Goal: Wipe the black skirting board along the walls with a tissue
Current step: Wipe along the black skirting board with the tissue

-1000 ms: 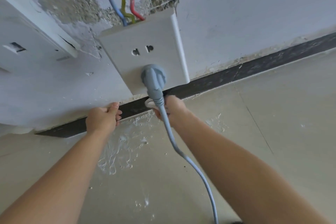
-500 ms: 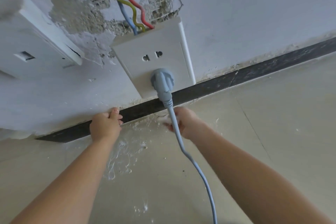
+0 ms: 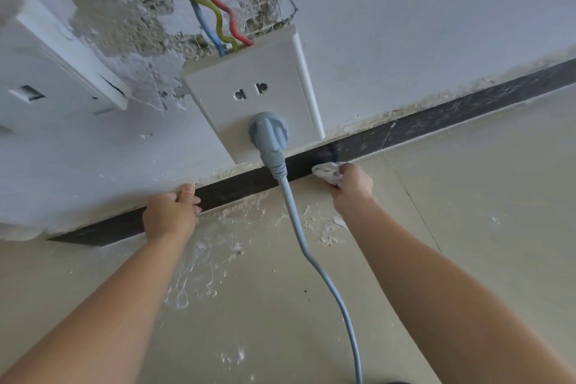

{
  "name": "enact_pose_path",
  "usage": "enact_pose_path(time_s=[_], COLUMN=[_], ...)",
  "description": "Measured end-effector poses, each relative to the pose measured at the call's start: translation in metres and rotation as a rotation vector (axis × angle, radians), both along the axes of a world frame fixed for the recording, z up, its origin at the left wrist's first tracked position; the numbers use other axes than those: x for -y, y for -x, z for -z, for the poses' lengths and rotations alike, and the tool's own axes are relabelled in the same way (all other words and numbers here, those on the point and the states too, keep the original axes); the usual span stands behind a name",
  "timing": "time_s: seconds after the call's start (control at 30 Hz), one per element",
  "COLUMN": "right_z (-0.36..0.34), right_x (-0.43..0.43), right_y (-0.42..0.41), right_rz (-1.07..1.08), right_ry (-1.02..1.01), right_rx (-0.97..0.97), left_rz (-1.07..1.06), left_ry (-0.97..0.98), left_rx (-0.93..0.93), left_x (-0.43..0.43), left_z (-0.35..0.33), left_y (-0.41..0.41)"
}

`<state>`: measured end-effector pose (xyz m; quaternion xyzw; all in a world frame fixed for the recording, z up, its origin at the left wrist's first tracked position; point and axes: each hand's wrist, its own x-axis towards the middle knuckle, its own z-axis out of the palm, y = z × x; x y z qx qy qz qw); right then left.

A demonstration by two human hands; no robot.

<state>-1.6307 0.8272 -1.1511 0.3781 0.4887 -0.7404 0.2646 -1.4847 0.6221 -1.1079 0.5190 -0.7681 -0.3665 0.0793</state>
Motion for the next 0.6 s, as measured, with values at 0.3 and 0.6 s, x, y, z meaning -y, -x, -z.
enact_pose_path(time_s=[0.3, 0.6], right_z=[-0.015, -0.04], right_x=[0.023, 0.037], right_y=[-0.038, -0.01], right_rz=[-0.253, -0.243], right_ry=[0.153, 0.203], right_rx=[0.17, 0.077], left_rz=[-0.028, -0.009], left_ry=[-0.002, -0.05], left_rx=[0.017, 0.029], left_x=[-0.004, 0.006], left_z=[0.0, 0.0], left_y=[0.001, 0.002])
